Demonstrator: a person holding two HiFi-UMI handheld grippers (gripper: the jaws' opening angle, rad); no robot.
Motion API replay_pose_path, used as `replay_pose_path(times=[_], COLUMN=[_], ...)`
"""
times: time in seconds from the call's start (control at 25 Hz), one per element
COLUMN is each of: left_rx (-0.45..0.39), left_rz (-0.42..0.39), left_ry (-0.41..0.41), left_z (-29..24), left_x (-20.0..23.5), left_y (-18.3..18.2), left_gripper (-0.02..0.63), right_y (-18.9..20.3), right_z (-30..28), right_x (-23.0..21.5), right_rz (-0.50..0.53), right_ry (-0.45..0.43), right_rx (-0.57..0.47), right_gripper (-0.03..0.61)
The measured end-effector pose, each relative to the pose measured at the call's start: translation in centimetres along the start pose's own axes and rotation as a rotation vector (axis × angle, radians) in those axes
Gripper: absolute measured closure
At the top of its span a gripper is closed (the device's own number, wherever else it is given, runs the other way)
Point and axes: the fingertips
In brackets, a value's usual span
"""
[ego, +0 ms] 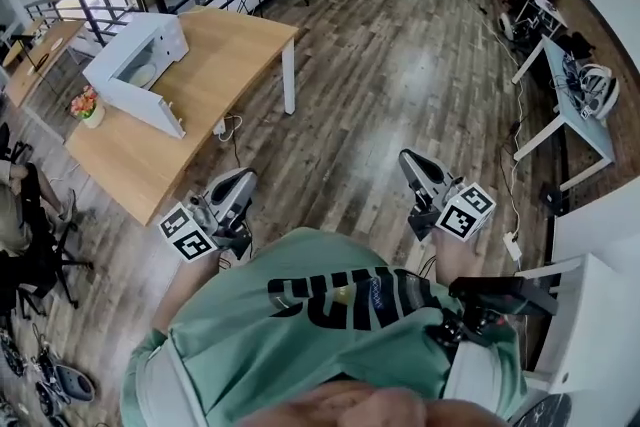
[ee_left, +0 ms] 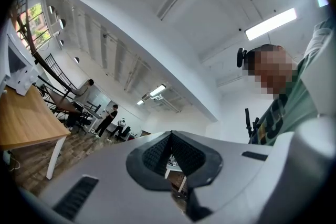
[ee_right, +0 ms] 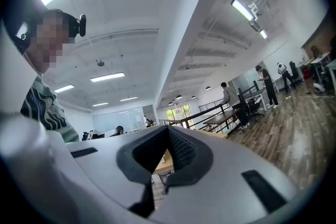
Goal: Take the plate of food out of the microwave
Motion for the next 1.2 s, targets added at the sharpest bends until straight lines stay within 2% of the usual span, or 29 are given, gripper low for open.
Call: replay_pose_path(times=[0.24,0.8,1.2], left_rx=[0.014,0.059,0.093], left_rz=[0.007,0.019,0.027], left_ry=[0.012,0.026,0.003], left_z=[-3.5,-11.6,-14.9], left_x=[-1.1,-5.3,-6.5], left_y=[2.1,9.7,13.5], left_gripper=[0.611,0.611,0.611], right_y=[-0.6,-0.3,1.1], right_z=[2.8,12.2,15.1], right_x=[-2.0,-7.8,-10.4], right_rz=[0.032,0.038,0.024], right_ry=[-0.001,0.01,-0.021], right_rx=[0.015,0.031,0.037], right_gripper=[0.574,0.574,0.574])
Point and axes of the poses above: the fingertips, and each gripper's own axes: z backward along the fingers, x to its left, y out of its underside, and after that the axes turned 15 degrees about z, right-handed
